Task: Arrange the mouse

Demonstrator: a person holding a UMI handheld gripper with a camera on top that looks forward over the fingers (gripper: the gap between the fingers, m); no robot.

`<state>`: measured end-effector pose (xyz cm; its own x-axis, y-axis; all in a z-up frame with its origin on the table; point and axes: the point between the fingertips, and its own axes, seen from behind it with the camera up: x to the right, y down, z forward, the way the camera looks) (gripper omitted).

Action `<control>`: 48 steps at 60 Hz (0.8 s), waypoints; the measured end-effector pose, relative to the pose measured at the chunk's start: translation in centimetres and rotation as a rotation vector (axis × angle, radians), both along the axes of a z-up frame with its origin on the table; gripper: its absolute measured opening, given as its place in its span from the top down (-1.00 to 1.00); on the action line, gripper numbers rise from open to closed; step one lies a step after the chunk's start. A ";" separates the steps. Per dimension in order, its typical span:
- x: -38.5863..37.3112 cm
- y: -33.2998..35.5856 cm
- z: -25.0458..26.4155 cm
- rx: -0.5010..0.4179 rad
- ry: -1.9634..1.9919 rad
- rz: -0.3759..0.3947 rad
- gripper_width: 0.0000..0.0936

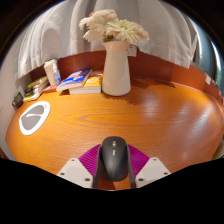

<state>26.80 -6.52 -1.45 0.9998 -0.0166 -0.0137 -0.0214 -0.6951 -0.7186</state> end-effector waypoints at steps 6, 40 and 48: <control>-0.2 0.4 0.0 -0.002 0.009 0.011 0.18; -6.3 7.9 20.7 0.202 -0.022 -0.128 0.31; -13.1 10.9 28.4 0.325 -0.046 -0.123 0.30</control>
